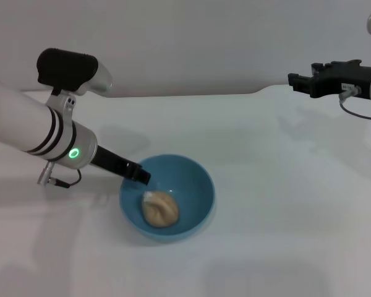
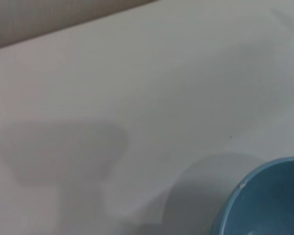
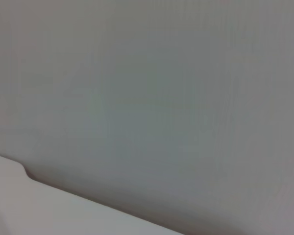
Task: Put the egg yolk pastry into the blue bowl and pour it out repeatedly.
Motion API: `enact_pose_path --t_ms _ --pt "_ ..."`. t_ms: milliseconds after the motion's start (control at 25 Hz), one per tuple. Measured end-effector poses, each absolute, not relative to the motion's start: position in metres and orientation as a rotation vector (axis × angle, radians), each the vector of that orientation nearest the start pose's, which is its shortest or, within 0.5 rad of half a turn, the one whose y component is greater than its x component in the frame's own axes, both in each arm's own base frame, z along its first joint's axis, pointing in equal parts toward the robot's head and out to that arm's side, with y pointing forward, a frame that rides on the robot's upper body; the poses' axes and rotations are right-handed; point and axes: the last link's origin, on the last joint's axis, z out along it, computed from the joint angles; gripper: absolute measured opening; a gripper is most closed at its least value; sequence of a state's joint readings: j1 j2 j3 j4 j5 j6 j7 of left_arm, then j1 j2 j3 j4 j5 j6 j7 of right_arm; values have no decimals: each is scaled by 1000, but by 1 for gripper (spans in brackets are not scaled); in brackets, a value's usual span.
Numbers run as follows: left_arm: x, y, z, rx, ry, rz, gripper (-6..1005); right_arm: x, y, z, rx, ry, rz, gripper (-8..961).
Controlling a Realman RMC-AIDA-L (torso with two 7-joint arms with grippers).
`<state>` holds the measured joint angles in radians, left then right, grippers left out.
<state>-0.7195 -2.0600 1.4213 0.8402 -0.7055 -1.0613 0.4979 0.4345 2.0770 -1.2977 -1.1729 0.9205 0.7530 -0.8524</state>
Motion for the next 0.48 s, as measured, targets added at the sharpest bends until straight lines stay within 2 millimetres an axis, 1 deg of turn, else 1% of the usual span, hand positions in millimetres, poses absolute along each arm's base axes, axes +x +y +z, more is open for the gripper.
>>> enact_pose_path --t_ms 120,160,200,280,400,440,480 --pt "-211 401 -48 -2412 -1172 208 522 226 411 28 -2153 824 254 504" --pt "-205 404 -40 -2399 -1154 151 592 226 411 27 -2153 825 254 504" --pt "-205 404 -40 -2399 -1154 151 623 226 411 27 -2153 825 254 504" --pt "-201 408 -31 -2378 -1145 89 685 226 411 27 -2153 828 253 504" --pt "-198 415 -12 -2315 -1126 -44 779 227 411 27 -2151 831 253 504" --pt "-198 416 -9 -2302 -1117 -65 810 228 411 28 -2145 833 254 504" --pt "-201 419 1 -2254 -1085 -129 809 230 412 28 -2134 835 255 504"
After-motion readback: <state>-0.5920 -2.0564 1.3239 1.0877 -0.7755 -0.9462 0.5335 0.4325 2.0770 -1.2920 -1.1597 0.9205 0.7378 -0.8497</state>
